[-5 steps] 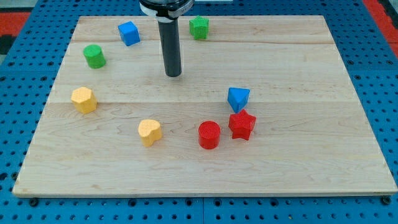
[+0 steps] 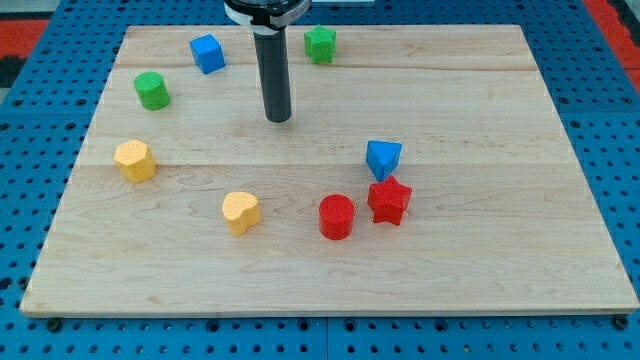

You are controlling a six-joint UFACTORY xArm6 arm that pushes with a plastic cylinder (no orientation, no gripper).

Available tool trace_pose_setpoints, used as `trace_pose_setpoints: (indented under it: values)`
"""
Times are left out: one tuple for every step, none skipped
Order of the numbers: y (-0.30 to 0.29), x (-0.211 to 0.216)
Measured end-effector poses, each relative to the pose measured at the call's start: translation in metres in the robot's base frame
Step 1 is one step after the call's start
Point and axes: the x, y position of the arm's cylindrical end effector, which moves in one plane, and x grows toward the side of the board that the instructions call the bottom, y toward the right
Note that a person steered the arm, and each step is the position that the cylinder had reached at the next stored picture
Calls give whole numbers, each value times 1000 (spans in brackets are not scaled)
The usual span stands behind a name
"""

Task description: Move your arm towards the blue triangle

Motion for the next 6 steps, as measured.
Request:
trace_pose_setpoints:
  values:
    - [0, -1]
    - [0, -4]
    - [17, -3]
    - [24, -3]
    - [47, 21]
    - [70, 57]
